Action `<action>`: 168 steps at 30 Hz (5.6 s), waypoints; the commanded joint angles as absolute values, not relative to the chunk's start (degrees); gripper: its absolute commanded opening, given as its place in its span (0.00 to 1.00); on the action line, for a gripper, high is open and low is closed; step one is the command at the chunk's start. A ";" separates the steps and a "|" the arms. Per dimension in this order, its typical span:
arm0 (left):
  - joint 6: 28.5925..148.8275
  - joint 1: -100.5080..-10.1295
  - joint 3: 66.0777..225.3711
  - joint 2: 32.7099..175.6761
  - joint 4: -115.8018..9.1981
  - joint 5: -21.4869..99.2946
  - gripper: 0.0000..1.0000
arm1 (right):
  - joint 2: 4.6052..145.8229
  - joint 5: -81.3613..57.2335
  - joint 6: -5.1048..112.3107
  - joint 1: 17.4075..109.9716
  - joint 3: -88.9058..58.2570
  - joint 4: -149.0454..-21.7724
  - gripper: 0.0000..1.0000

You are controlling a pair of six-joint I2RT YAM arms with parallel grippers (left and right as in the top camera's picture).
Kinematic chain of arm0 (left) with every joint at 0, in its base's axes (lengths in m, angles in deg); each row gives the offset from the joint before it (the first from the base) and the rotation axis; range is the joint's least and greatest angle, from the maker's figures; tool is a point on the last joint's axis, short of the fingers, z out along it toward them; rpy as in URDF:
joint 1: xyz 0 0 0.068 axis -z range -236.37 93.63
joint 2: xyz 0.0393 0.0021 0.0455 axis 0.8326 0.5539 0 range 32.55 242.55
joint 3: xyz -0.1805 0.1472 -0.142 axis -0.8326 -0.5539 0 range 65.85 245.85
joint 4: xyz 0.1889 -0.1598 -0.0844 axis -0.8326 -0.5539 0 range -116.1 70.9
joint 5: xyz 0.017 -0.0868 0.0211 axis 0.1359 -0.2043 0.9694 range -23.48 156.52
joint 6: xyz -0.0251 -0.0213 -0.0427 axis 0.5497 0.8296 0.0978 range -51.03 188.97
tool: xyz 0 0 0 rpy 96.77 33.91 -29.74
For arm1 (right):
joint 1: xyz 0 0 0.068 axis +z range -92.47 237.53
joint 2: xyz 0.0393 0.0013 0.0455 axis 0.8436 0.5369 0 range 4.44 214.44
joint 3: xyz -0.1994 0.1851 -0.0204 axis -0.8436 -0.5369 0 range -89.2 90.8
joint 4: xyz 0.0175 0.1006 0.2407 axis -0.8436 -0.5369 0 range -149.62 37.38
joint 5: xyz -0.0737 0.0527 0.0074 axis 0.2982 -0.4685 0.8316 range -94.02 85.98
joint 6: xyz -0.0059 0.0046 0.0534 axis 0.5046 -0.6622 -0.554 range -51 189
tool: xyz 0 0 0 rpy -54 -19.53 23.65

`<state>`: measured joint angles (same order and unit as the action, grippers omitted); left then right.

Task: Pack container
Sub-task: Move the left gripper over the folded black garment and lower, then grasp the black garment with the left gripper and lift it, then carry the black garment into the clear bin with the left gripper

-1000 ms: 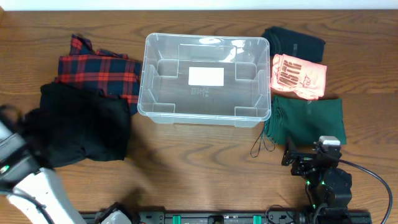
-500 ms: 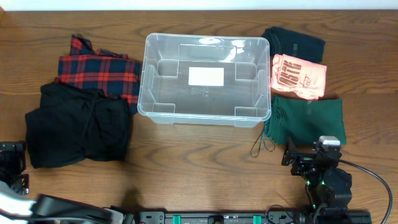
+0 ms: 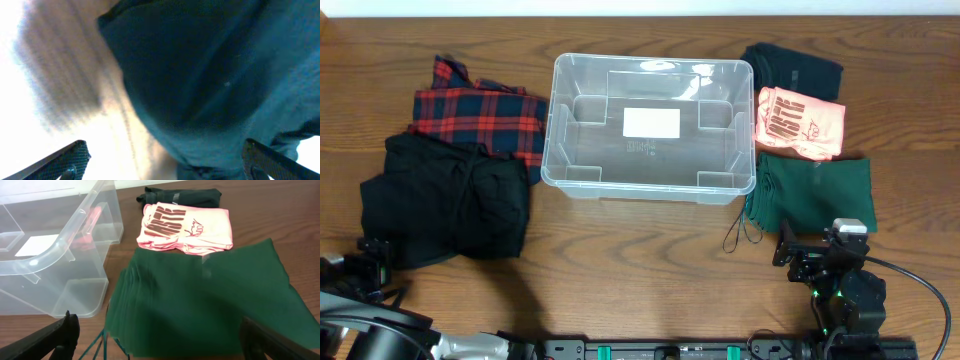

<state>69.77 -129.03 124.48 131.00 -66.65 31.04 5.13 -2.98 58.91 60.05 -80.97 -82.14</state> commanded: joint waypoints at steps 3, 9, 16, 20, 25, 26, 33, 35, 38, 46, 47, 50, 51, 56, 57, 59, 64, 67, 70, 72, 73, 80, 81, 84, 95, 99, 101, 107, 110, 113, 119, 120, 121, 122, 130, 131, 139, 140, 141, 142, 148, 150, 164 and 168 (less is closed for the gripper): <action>67.76 -129.32 125.33 130.87 -64.11 34.42 0.98 | 4.78 -2.98 58.32 60.44 -81.08 -82.23 0.99; 67.45 -127.61 125.05 131.04 -58.78 30.42 0.98 | 4.78 -2.98 58.32 60.44 -81.08 -82.23 0.99; 65.77 -121.97 125.05 131.04 -56.18 31.69 0.98 | 4.78 -2.98 58.32 60.44 -81.08 -82.23 0.99; 65.81 -120.11 125.05 131.07 -55.41 34.86 0.98 | 4.78 -2.98 58.32 60.44 -81.08 -82.23 0.99; 68.42 -120.33 124.98 131.09 -57.23 38.07 0.98 | 4.78 -2.98 58.32 60.44 -81.08 -82.23 0.99; 68.70 -120.57 124.98 131.07 -57.73 38.10 0.98 | 4.78 -2.98 58.32 60.44 -81.08 -82.23 0.99; 71.39 -122.43 124.87 131.07 -59.85 43.62 0.98 | 4.78 -2.98 58.32 60.44 -81.08 -82.23 0.99; 71.21 -122.43 124.63 131.07 -58.32 42.05 0.98 | 4.78 -2.98 58.32 60.44 -81.08 -82.23 0.99; 70.69 -121.84 123.56 131.09 -55.83 40.17 0.98 | 4.78 -2.98 58.35 60.44 -81.08 -82.23 0.99; 70.71 -121.45 115.87 131.09 -47.19 36.26 0.98 | 4.78 -2.98 58.32 60.44 -81.08 -82.23 0.99; 70.71 -121.45 114.82 131.09 -45.79 35.25 0.98 | 4.78 -2.98 58.32 60.44 -81.08 -82.23 0.99; 70.27 -121.45 112.26 131.09 -41.97 31.98 0.98 | 4.78 -2.98 58.32 60.44 -81.08 -82.23 0.99; 69.86 -121.45 111.61 131.09 -40.81 30.42 0.98 | 4.78 -2.98 58.32 60.44 -81.08 -82.23 0.99; 67.89 -121.43 110.58 131.09 -36.40 22.01 0.98 | 4.78 -2.98 58.32 60.44 -81.08 -82.23 0.99; 67.87 -121.43 110.58 131.09 -35.98 20.83 0.98 | 4.78 -2.98 58.32 60.44 -81.08 -82.23 0.99; 67.89 -121.43 110.58 131.09 -35.67 19.30 0.98 | 4.78 -2.98 58.32 60.44 -81.08 -82.23 0.99; 67.87 -121.43 110.58 131.09 -36.35 18.07 0.56 | 4.78 -2.98 58.32 60.44 -81.08 -82.23 0.99; 67.93 -121.43 110.60 131.00 -36.33 13.44 0.31 | 4.78 -2.98 58.32 60.44 -81.08 -82.23 0.99; 70.25 -121.43 110.60 130.52 -36.70 9.90 0.12 | 4.78 -2.98 58.35 60.44 -81.08 -82.23 0.99; 71.80 -121.43 110.60 129.25 -37.64 8.09 0.06 | 4.78 -2.98 58.32 60.44 -81.08 -82.23 0.99; 72.33 -121.43 110.60 128.09 -38.23 7.04 0.06 | 4.78 -2.98 58.32 60.44 -81.08 -82.23 0.99; 81.16 -121.43 112.28 111.96 -39.63 2.82 0.06 | 4.78 -2.98 58.32 60.44 -81.08 -82.23 0.99; 83.37 -121.43 112.87 109.21 -39.35 2.53 0.06 | 4.78 -2.98 58.32 60.44 -81.08 -82.23 0.99; 92.06 -121.43 115.52 99.59 -36.46 1.24 0.06 | 4.78 -2.98 58.32 60.44 -81.08 -82.23 0.99; 127.74 -111.57 120.06 87.18 -7.04 -3.19 0.06 | 4.78 -2.98 58.32 60.44 -81.08 -82.23 0.99; 137.09 -103.98 120.06 86.96 7.21 -0.05 0.06 | 4.78 -2.98 58.32 60.44 -81.08 -82.23 0.99; 140.26 -99.07 120.06 86.98 14.57 3.08 0.06 | 4.78 -2.98 58.32 60.44 -81.08 -82.23 0.99; 137.27 -81.82 120.04 87.70 18.77 13.62 0.06 | 4.78 -2.98 58.32 60.44 -81.08 -82.23 0.99; 131.34 -71.70 120.04 89.41 18.77 19.23 0.07 | 4.78 -2.98 58.32 60.44 -81.08 -82.23 0.99; 124.50 -61.49 120.04 92.38 18.77 25.86 0.06 | 4.78 -2.98 58.32 60.44 -81.08 -82.23 0.99; 118.03 -44.58 120.04 102.39 23.01 40.76 0.06 | 4.78 -2.98 58.32 60.44 -81.08 -82.23 0.99; 117.57 -42.59 120.04 104.27 25.07 42.40 0.06 | 4.78 -2.98 58.32 60.44 -81.08 -82.23 0.99; 117.44 -40.31 120.04 106.65 27.80 44.65 0.06 | 4.78 -2.98 58.32 60.44 -81.08 -82.23 0.99; 117.44 -38.65 120.04 108.66 30.07 46.47 0.06 | 4.78 -2.98 58.32 60.44 -81.08 -82.23 0.99; 119.91 -32.16 120.00 120.47 34.42 50.73 0.06 | 4.78 -2.98 58.32 60.44 -81.08 -82.23 0.99; 120.44 -32.10 119.96 120.82 33.96 50.71 0.06 | 4.78 -2.98 58.32 60.44 -81.08 -82.23 0.99; 120.50 -32.03 119.89 120.88 21.50 53.02 0.06 | 4.78 -2.98 58.32 60.44 -81.08 -82.23 0.99; 120.48 -32.03 119.89 120.88 19.80 53.35 0.06 | 4.78 -2.98 58.32 60.44 -81.08 -82.23 0.99; 120.48 -32.03 119.89 120.88 17.66 53.94 0.06 | 4.78 -2.98 58.32 60.44 -81.08 -82.23 0.99; 120.50 -32.01 119.87 120.90 16.04 55.32 0.06 | 4.78 -2.98 58.32 60.44 -81.08 -82.23 0.99; 121.62 -30.81 119.87 120.88 18.53 59.51 0.06 | 4.78 -2.98 58.32 60.44 -81.08 -82.23 0.99; 123.21 -30.78 119.87 120.84 16.26 59.51 0.06 | 4.78 -2.98 58.32 60.44 -81.08 -82.23 0.99; 130.60 -30.96 119.87 119.33 -7.00 64.13 0.84 | 4.78 -2.98 58.32 60.44 -81.08 -82.23 0.99; 130.56 -31.07 119.89 115.90 -5.36 66.57 0.98 | 4.78 -2.98 58.32 60.44 -81.08 -82.23 0.99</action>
